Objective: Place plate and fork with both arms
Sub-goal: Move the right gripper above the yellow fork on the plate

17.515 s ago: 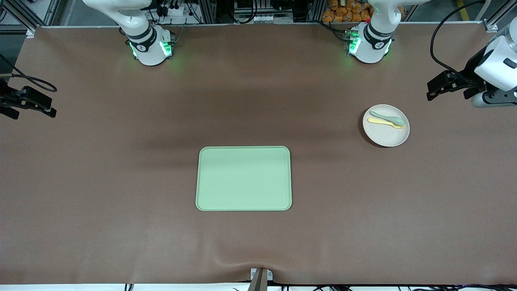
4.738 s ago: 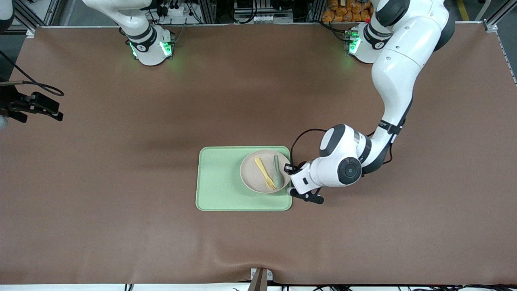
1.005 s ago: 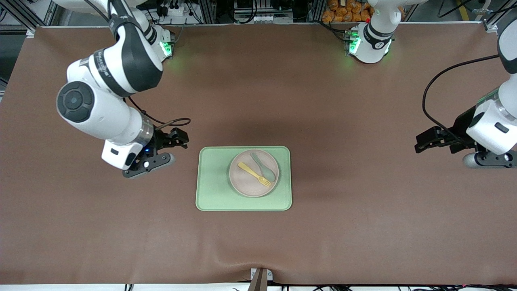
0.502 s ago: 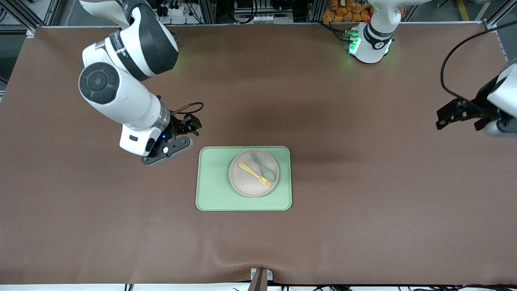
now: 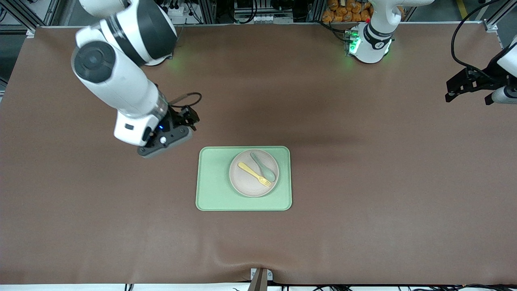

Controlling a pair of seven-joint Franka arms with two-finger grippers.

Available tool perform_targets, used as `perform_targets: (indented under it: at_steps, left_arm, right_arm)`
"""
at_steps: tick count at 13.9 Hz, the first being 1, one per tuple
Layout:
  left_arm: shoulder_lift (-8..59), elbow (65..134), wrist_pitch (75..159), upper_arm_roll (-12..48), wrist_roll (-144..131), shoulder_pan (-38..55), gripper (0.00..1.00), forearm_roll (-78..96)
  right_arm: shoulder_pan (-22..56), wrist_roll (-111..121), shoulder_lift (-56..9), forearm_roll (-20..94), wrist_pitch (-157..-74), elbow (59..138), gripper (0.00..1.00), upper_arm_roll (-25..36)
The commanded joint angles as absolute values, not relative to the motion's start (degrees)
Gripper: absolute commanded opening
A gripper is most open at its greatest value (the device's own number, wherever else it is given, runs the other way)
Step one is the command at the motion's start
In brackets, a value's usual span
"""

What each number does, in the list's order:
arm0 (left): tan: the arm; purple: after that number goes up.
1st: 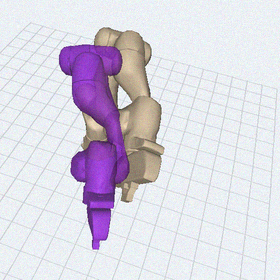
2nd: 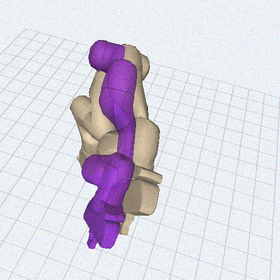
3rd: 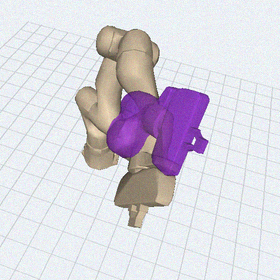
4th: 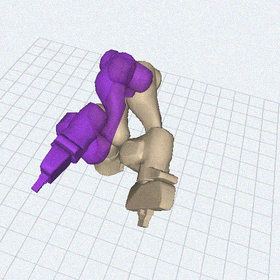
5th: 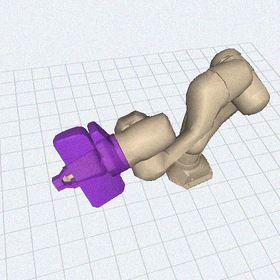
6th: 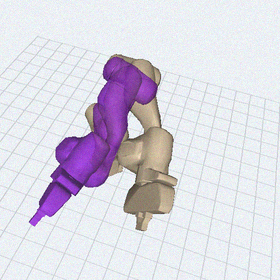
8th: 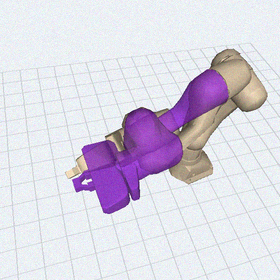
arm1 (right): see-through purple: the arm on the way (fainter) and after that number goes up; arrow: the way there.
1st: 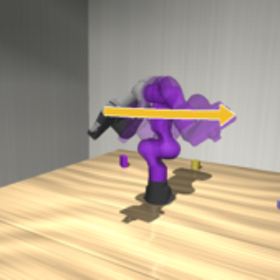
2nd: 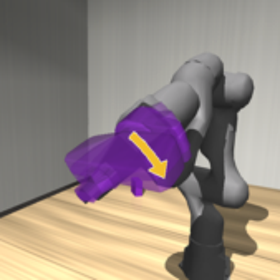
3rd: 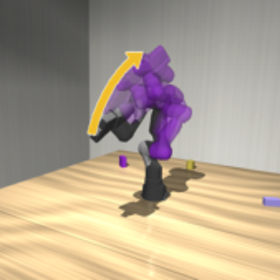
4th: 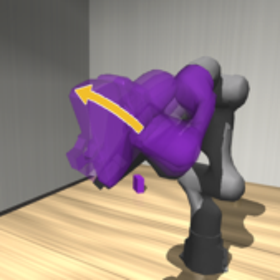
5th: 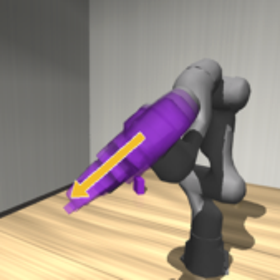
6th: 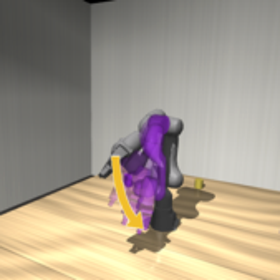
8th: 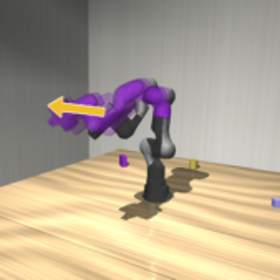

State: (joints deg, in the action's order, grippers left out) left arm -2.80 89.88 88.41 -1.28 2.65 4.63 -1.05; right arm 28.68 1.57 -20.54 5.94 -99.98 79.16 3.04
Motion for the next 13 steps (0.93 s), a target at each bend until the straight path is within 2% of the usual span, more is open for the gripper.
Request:
perform_targets:
  at_steps: [1, 5, 10, 13]
  left_arm:
    - [-3.3, 88.4, 85.5, 0.1, 3.4, 4.3, 1.0, -1.3]
    - [-3.3, 87.2, 83.8, 2.5, 3.5, 3.8, 1.0, -1.6]
    - [-3.3, 87.5, 83.8, 2.5, 3.5, 3.6, 1.0, -1.8]
    - [-3.9, 87.9, 83.6, 2.5, 3.5, 3.7, 1.0, -1.3]
  right_arm:
    - [29.2, 5.6, -24.2, 5.6, -104.7, 74.4, 1.0, 3.8]
    - [29.8, 6.1, -27.6, 5.5, -111.9, 73.4, 1.0, 3.6]
    - [31.0, 8.3, -32.1, 5.4, -112.5, 71.0, 1.0, 3.5]
    - [33.1, 8.1, -34.6, 5.4, -115.6, 71.1, 1.0, 3.5]
